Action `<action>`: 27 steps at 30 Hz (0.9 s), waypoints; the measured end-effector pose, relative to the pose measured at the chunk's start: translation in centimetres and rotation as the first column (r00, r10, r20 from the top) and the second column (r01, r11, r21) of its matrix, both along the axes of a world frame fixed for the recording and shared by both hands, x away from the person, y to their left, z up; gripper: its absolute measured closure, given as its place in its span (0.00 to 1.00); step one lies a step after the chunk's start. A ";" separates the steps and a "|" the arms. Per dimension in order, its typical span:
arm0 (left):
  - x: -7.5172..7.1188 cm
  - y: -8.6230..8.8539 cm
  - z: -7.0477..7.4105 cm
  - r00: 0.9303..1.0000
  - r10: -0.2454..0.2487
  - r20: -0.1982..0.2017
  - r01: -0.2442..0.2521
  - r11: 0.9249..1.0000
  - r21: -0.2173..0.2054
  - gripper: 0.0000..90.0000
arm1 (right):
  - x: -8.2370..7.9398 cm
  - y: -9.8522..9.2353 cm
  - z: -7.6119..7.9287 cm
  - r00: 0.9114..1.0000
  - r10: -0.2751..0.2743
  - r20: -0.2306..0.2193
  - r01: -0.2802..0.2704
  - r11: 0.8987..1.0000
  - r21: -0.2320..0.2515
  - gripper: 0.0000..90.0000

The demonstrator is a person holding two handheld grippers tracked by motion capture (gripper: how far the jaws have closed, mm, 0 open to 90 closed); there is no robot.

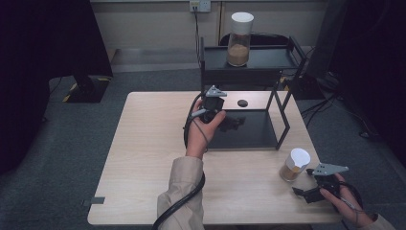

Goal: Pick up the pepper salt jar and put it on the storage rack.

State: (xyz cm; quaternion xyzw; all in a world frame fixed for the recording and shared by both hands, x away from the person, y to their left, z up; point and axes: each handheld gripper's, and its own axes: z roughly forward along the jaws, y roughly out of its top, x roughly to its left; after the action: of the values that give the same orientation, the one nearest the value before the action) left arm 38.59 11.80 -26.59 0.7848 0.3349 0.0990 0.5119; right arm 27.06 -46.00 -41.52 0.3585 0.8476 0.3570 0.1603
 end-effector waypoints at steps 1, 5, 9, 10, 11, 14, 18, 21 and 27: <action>-0.1 0.0 -0.3 1.000 -0.002 -0.002 0.002 1.000 0.004 0.02 | 0.0 0.0 0.0 1.000 0.000 0.000 0.000 1.000 0.000 0.00; -0.3 0.1 -1.2 1.000 -0.008 -0.004 0.008 1.000 0.000 0.02 | 0.0 0.0 0.0 1.000 0.000 -0.001 0.000 1.000 0.000 0.00; -0.6 0.3 -1.9 1.000 -0.011 -0.006 0.011 1.000 0.003 0.02 | 0.0 0.0 0.0 1.000 0.000 0.000 0.000 1.000 0.000 0.00; -0.7 0.3 -2.2 1.000 -0.009 -0.003 0.009 1.000 0.003 0.02 | 0.0 0.0 0.0 1.000 0.000 0.000 0.000 1.000 0.000 0.00; -0.8 0.4 -2.4 1.000 -0.007 -0.001 0.007 1.000 0.000 0.02 | 0.0 0.0 0.0 1.000 0.000 0.000 0.000 1.000 0.000 0.00; -1.1 0.6 -3.3 1.000 -0.004 -0.001 0.004 1.000 -0.006 0.02 | 0.0 0.0 0.0 1.000 0.000 0.000 0.000 1.000 0.000 0.00; -1.3 1.0 -4.7 1.000 -0.012 -0.009 0.012 1.000 -0.010 0.02 | 0.0 0.0 0.0 1.000 0.001 0.000 -0.001 1.000 0.000 0.00; -1.5 1.3 -5.5 1.000 -0.012 -0.024 0.012 1.000 -0.017 0.02 | 0.0 0.0 0.0 1.000 0.001 0.000 -0.001 1.000 0.000 0.00; -2.1 1.7 -6.6 1.000 -0.014 -0.024 0.013 1.000 -0.019 0.02 | 0.0 0.0 0.0 1.000 0.001 0.001 -0.001 1.000 0.000 0.00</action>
State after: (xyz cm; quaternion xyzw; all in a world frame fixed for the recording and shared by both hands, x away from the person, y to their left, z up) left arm 36.51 13.50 -33.20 0.7833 0.3367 0.0830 0.5159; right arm 27.06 -46.01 -41.52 0.3580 0.8477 0.3570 0.1605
